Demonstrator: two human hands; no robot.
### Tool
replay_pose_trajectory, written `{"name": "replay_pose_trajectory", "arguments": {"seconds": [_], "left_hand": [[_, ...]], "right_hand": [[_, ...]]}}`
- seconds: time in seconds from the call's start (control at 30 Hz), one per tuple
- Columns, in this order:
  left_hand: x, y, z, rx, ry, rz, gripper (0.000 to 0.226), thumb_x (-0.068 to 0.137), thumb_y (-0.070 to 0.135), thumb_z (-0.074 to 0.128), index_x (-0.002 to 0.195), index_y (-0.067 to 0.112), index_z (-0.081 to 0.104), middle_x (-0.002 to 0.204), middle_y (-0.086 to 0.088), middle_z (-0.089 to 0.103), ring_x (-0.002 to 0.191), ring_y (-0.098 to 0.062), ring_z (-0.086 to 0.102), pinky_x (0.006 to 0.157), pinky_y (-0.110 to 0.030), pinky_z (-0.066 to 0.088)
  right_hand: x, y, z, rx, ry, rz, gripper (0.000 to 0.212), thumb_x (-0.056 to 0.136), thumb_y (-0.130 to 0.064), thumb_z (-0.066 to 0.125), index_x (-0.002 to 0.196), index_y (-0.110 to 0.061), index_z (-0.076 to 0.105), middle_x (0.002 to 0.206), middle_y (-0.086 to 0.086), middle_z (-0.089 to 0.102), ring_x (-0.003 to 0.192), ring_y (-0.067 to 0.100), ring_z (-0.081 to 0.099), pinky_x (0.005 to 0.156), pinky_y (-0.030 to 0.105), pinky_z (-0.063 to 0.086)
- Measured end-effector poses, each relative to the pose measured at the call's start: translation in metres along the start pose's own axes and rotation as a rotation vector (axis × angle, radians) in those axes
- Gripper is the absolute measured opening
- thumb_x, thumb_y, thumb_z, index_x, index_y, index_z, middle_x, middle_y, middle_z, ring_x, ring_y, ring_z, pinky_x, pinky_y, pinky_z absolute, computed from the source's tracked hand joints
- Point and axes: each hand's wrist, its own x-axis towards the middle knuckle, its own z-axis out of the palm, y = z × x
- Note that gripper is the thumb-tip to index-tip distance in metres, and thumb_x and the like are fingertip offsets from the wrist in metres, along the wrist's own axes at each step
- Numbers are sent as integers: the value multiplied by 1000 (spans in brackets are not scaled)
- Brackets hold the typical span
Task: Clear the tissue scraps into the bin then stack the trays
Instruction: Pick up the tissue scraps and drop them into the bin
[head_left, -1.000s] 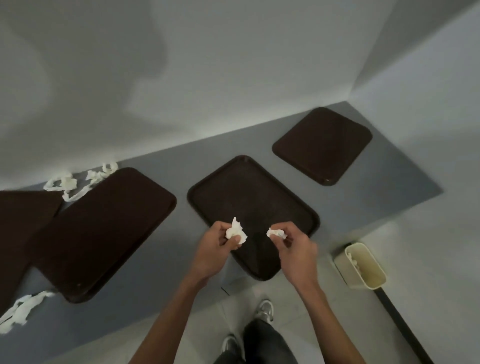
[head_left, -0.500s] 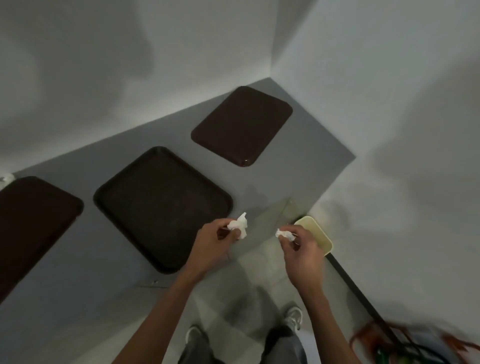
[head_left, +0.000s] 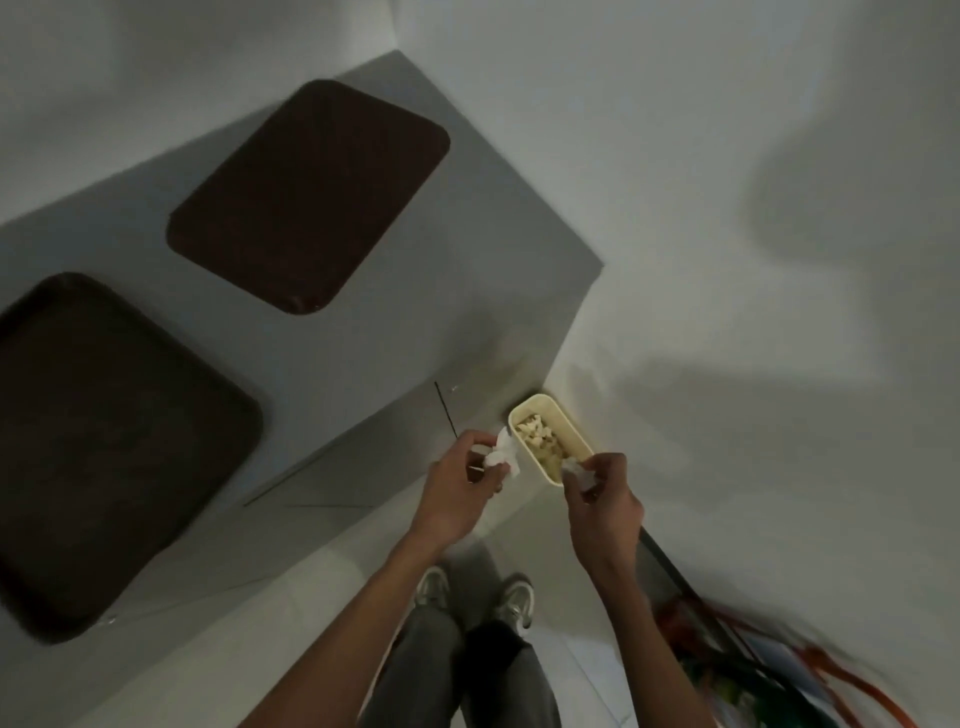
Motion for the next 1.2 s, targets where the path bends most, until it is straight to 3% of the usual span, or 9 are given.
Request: {"name": "replay_pose_trajectory", "arguments": {"seconds": [0.1,0.2,0.3,0.43,0.57,0.7,0.8,0.93,1.2], "left_hand": [[55,-34,37,65,-14,-48,22,92,23,77,112,26,67,98,5,74,76,-5,74,71,-18,58],[108,-77,74,184,-38,-54,20,92,23,76,112,22,71,100,-1,75,84,-12,74,78,-26,59],[164,-125,110,279,-75,-53,21,93,23,73,113,19,72,101,-2,76,89,-18,72,83,-35,60],[233,-181,157,421,-116,-66,32,96,31,67,125,17,68,116,-6,73,104,-23,67,83,-23,45],[297,-223,201,518,-185,-95,38,99,30,59,134,14,62,127,-13,68,125,-33,53,94,-31,43],[336,-239,229,596,-247,-134,55,99,30,58,151,17,46,145,-15,56,136,-35,47,106,-37,45],[344,-237,231,644,-317,-130,68,100,38,60,157,15,33,152,-13,49,141,-33,44,104,-36,43],[325,-210,212,669,-298,-68,62,100,35,59,155,15,37,148,-14,54,138,-31,48,105,-34,41],[202,-119,129,654,-180,22,54,105,30,53,155,24,36,150,-8,49,141,-30,43,115,-43,40]], "right_hand": [[42,52,24,-26,9,51,17,101,-37,69,104,-27,55,100,-3,73,74,3,64,56,15,44],[81,109,63,-86,-26,103,7,104,-30,65,105,-23,63,100,-4,70,69,5,60,53,12,39],[120,174,110,-118,-14,97,2,102,-23,66,103,-22,66,109,6,75,80,22,67,62,20,49],[164,241,161,-145,-30,113,6,103,-23,64,109,-21,63,120,12,72,97,32,71,77,38,63],[199,288,192,-161,-52,147,9,101,-15,65,108,-21,62,127,13,70,107,33,70,82,29,55],[223,322,207,-223,-99,148,21,94,-12,68,113,-21,65,127,13,66,108,34,67,88,34,53],[228,323,204,-247,-118,167,25,91,-12,70,113,-21,67,125,12,67,109,35,66,91,38,54],[213,292,183,-254,-97,128,20,98,-18,66,117,-22,66,130,13,66,107,35,67,86,37,56],[139,157,110,-284,-96,-47,28,105,-36,57,132,-30,57,138,7,66,108,32,70,87,46,64]]}}
